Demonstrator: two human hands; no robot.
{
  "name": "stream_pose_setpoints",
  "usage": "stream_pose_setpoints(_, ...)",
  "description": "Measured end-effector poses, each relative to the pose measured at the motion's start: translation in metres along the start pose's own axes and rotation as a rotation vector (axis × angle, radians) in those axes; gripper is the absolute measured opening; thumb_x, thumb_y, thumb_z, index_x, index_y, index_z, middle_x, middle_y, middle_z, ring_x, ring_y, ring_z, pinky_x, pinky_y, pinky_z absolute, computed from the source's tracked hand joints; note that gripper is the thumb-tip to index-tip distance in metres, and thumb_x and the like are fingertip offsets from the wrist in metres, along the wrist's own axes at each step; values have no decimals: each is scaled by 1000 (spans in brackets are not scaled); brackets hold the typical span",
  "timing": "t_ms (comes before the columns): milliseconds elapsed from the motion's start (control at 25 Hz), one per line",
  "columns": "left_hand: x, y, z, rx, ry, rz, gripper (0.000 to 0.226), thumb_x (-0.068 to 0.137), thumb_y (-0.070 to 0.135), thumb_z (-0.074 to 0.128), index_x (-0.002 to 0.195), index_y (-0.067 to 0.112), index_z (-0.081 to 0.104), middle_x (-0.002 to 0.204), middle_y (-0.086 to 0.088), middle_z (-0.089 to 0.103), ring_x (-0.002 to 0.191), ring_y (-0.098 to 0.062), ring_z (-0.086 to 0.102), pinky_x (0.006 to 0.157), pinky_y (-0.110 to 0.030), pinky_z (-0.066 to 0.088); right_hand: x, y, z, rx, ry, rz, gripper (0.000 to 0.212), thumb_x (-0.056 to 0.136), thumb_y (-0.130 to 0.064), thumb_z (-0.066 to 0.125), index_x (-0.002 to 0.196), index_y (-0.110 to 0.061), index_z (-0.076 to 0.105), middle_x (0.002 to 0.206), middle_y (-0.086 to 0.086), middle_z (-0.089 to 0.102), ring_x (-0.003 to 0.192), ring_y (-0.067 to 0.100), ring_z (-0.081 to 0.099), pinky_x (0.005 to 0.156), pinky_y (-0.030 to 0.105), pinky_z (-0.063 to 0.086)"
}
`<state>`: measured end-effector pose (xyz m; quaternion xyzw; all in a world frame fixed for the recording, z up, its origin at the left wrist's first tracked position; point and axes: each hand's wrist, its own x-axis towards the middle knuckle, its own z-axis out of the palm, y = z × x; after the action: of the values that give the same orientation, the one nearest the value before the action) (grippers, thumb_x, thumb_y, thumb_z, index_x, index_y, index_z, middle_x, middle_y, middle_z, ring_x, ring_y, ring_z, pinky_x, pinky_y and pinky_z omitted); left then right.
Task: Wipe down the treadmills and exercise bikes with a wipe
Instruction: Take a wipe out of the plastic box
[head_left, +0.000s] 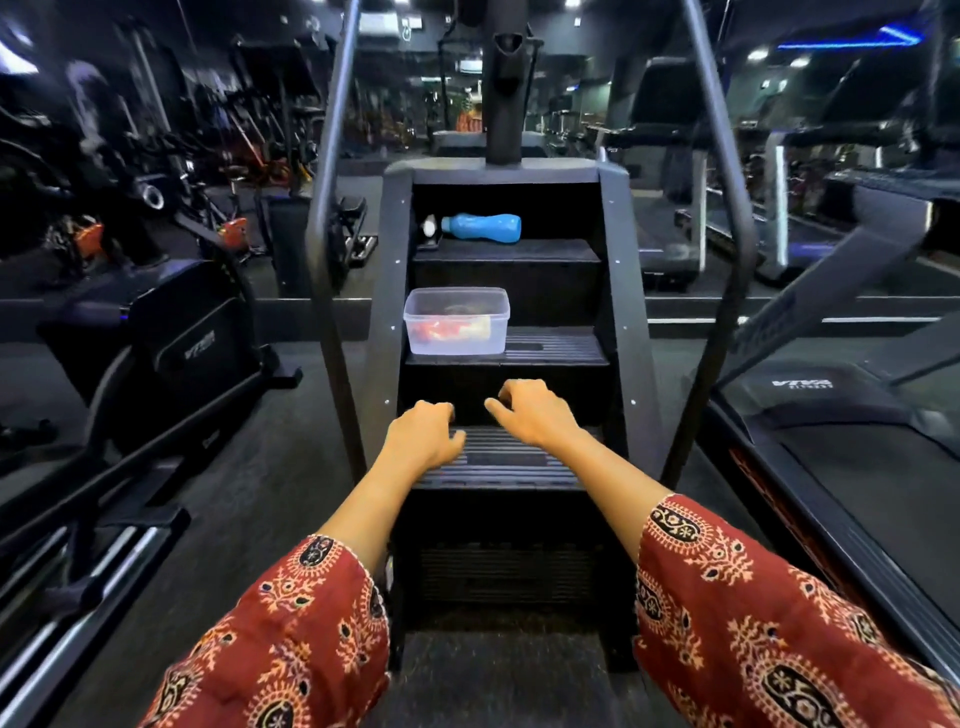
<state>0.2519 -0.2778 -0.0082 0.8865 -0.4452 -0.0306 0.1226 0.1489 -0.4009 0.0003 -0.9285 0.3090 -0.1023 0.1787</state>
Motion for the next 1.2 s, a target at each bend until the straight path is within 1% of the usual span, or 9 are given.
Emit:
stream_pose_setpoints(120, 75, -7, -3, -45, 51, -28, 37, 91, 32, 53, 122, 10, 57, 119, -13, 60, 109, -32, 57, 85, -40, 46, 79, 13, -6, 11, 13, -27, 35, 98, -37, 48, 111, -7, 59, 116, 14, 60, 109, 32, 55, 76, 35, 40)
stream_pose_setpoints(240, 140, -25, 8, -38, 9, -55, 37, 91, 31, 53, 122, 11, 57, 120, -13, 59, 110, -31, 56, 86, -39, 47, 147, 25, 5, 11, -16, -26, 33, 98, -36, 48, 108, -6, 58, 113, 13, 61, 108, 32, 55, 72, 33, 38)
stream_pose_setpoints(400, 227, -53, 22, -26, -19, -75, 33, 90, 29, 53, 115, 7, 58, 116, -14, 59, 105, -32, 57, 80, -36, 46, 235, 39, 24, -5, -56, -11, 34, 98, -35, 47, 110, -5, 59, 117, 15, 60, 111, 34, 55, 81, 39, 43)
stream_pose_setpoints(520, 305, -68, 30, -48, -18, -43, 28, 91, 26, 52, 108, 6, 58, 111, -14, 61, 99, -32, 58, 77, -35, 47, 312, 49, 35, 14, -47, 1, 33, 97, -31, 48, 111, -4, 60, 117, 14, 60, 109, 34, 56, 80, 38, 43)
stream_pose_setpoints(640, 379, -83, 32, -74, -43, -21, 31, 92, 24, 51, 116, 6, 56, 119, -11, 58, 103, -31, 57, 77, -34, 44, 383, 52, 45, 34, -68, 5, 32, 97, -28, 47, 107, 0, 60, 108, 15, 62, 100, 33, 58, 74, 38, 45)
stream_pose_setpoints(720, 416, -93, 34, -66, -48, -12, 31, 91, 23, 51, 116, 5, 57, 117, -12, 58, 102, -31, 57, 73, -33, 42, 417, 56, 53, 29, -79, 6, 33, 97, -27, 47, 108, 1, 60, 111, 15, 62, 100, 33, 58, 75, 38, 45)
stream_pose_setpoints(960, 516, -118, 52, -19, -107, -43, 35, 94, 23, 48, 124, 7, 56, 126, -12, 55, 112, -29, 52, 82, -34, 42, 521, 79, 82, 30, -151, 25, 28, 96, -25, 48, 100, -1, 61, 104, 15, 64, 97, 33, 59, 78, 42, 50)
stream_pose_setpoints(1120, 562, -129, 73, -47, -130, -69, 32, 92, 20, 48, 121, 8, 58, 125, -11, 58, 112, -30, 53, 86, -37, 45, 573, 88, 103, 16, -204, 21, 23, 94, -20, 47, 98, -2, 60, 105, 15, 64, 94, 35, 59, 69, 37, 47)
stream_pose_setpoints(1200, 585, -136, 85, -60, -150, -94, 33, 90, 18, 51, 120, 7, 59, 123, -11, 60, 111, -30, 55, 88, -38, 48, 596, 95, 118, 3, -246, 22, 20, 94, -16, 46, 97, -1, 59, 105, 16, 64, 94, 36, 59, 70, 37, 48)
